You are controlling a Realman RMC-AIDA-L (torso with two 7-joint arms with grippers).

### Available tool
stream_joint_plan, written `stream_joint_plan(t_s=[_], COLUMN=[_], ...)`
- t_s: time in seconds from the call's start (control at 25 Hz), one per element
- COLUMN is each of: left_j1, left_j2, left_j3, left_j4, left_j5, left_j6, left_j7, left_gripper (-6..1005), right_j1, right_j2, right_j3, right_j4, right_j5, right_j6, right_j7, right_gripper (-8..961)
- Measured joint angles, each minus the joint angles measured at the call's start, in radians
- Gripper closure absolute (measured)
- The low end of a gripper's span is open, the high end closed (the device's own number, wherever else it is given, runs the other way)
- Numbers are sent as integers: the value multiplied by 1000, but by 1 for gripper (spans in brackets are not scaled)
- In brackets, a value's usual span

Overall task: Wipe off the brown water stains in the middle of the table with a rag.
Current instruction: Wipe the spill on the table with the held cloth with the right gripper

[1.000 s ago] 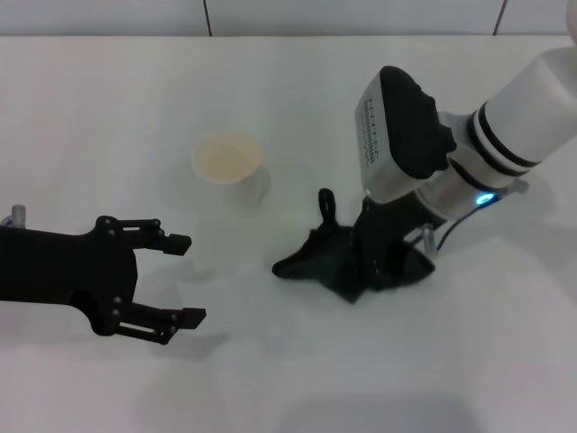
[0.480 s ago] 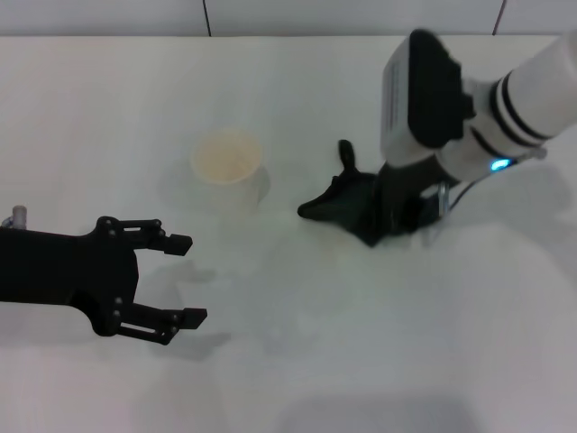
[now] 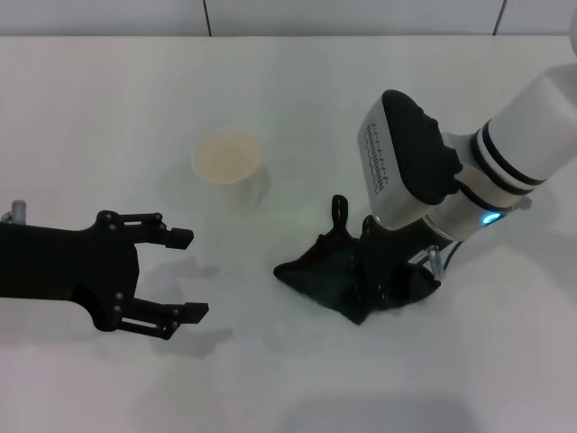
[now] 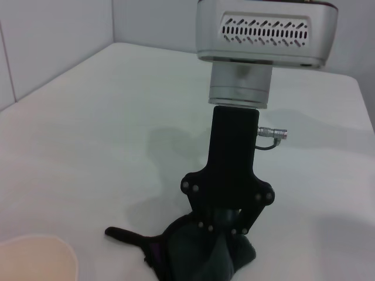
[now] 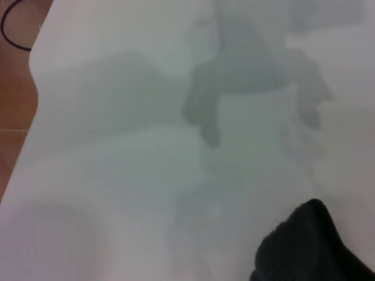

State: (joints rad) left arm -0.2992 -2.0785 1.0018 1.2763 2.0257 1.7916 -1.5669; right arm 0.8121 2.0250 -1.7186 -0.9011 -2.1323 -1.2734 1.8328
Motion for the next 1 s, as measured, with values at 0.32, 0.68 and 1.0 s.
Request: stream_joint_plan(t_s=[0.32,0.68,1.0], left_j1=[6,9,9], left_j2=[0,0,0], left_j3=[0,4,4], left_j4=[0,0,0], left_j5=[-4,-5,-6], left_j6=[0,0,-6], left_j7=[2,3,4], left_gripper=[110,110,111], right_j1=[-5,-16,-40], right_j2=[-12,-5,0], right_j3=[110,204,46], right_j4=[37,61,24], right_j5=[-30,-38,110], right_j6=[124,159,52], right_j7=[-53,-88,-64], right_gripper=[864,858,852])
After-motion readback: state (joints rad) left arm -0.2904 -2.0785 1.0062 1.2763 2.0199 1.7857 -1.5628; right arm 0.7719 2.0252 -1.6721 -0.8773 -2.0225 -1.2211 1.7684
